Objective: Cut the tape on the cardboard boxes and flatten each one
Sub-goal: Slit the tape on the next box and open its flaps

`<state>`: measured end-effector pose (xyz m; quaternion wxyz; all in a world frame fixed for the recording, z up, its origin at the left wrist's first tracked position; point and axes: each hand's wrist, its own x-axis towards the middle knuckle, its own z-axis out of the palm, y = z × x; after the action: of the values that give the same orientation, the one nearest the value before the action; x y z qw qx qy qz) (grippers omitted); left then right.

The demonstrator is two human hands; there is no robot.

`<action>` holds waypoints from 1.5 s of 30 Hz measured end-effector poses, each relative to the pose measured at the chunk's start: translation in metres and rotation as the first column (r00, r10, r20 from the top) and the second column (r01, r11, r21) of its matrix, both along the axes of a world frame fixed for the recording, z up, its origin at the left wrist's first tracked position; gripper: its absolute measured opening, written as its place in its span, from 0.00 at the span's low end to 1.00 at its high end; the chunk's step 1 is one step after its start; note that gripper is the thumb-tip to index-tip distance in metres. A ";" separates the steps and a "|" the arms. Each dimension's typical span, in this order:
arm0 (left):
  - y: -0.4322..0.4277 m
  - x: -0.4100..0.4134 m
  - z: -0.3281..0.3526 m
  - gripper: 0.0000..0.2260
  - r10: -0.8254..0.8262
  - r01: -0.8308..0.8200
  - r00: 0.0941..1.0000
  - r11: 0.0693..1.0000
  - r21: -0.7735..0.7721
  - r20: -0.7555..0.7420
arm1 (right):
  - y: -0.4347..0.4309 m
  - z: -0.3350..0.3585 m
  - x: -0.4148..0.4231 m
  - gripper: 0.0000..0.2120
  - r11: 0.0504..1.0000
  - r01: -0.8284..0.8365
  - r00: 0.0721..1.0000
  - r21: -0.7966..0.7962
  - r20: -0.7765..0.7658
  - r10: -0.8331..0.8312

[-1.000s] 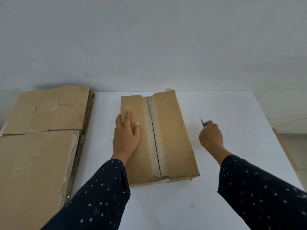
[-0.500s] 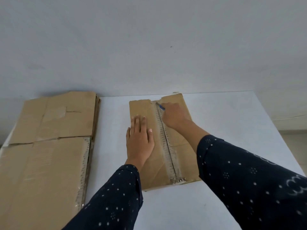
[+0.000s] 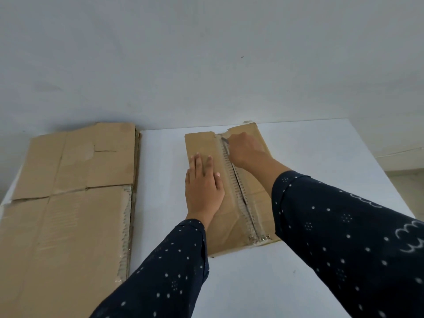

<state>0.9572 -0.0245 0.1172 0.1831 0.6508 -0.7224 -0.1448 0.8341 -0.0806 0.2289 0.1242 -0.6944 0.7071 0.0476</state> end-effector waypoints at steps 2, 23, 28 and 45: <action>0.000 -0.001 0.000 0.24 0.007 -0.007 1.000 1.000 -0.004 0.007 | 0.012 0.000 0.001 0.07 1.000 -0.008 1.000 0.025 -0.014 0.008; 0.075 -0.022 0.013 0.29 -0.120 0.115 0.974 0.993 0.036 0.193 | 0.116 0.005 -0.007 0.04 0.980 -0.002 1.000 0.201 0.004 0.001; 0.082 -0.022 0.012 0.26 -0.117 0.105 0.963 0.993 0.061 0.241 | 0.159 0.009 -0.021 0.08 0.967 -0.037 0.999 0.251 0.016 0.034; 0.078 -0.011 0.009 0.20 -0.029 0.033 0.997 0.998 -0.047 0.075 | 0.248 0.023 -0.085 0.09 0.997 -0.051 0.987 0.050 0.155 0.043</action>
<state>0.9463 0.0533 0.1261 0.1693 0.6398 -0.7421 -0.1059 0.7494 0.1676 0.2520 0.1957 -0.7089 0.6774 0.0160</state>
